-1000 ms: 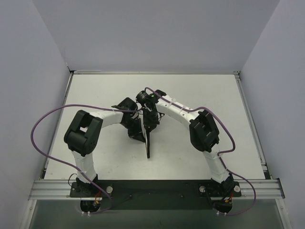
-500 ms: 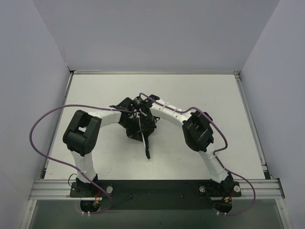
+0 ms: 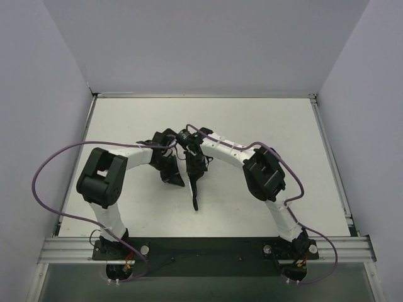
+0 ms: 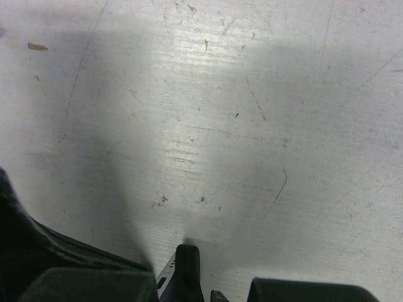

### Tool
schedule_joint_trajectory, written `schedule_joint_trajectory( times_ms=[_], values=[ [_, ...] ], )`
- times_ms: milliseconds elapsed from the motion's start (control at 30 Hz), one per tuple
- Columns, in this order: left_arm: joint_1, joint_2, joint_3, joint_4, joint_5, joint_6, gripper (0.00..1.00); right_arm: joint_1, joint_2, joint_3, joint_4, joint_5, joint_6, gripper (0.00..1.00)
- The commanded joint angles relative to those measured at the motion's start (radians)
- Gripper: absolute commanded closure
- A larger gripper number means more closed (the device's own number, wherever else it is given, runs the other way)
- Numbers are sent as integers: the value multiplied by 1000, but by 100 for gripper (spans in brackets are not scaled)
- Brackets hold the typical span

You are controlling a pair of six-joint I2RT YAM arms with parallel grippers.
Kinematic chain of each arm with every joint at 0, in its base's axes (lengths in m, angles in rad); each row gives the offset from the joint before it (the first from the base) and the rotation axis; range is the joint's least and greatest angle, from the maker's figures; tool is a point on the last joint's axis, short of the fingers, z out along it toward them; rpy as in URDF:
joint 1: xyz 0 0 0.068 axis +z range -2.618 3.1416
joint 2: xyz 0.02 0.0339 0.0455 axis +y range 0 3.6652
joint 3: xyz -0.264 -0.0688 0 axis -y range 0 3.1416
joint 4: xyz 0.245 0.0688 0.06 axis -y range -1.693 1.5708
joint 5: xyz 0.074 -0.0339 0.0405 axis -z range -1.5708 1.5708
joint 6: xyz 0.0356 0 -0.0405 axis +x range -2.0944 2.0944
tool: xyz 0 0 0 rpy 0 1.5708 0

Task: Take the phone out of the phone case
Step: Remove the phone case from the phone.

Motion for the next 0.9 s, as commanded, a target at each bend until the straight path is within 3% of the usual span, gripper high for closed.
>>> schedule_joint_trajectory(
  times_ms=[0, 200, 367, 533, 867],
  values=[
    [62, -41, -68, 29, -65, -12, 100, 65, 114, -148, -65, -26, 26, 100],
    [113, -133, -117, 52, -9, -59, 100, 65, 94, -172, -25, -12, 46, 100],
    [112, -192, -134, 83, 51, -107, 86, 68, 109, -174, -7, -30, 44, 100],
    [113, -205, -137, 86, 71, -125, 80, 73, 95, -198, -10, 8, 43, 85],
    [115, -214, -165, 170, 154, -213, 64, 88, 92, -212, -8, 22, 40, 74]
  ],
)
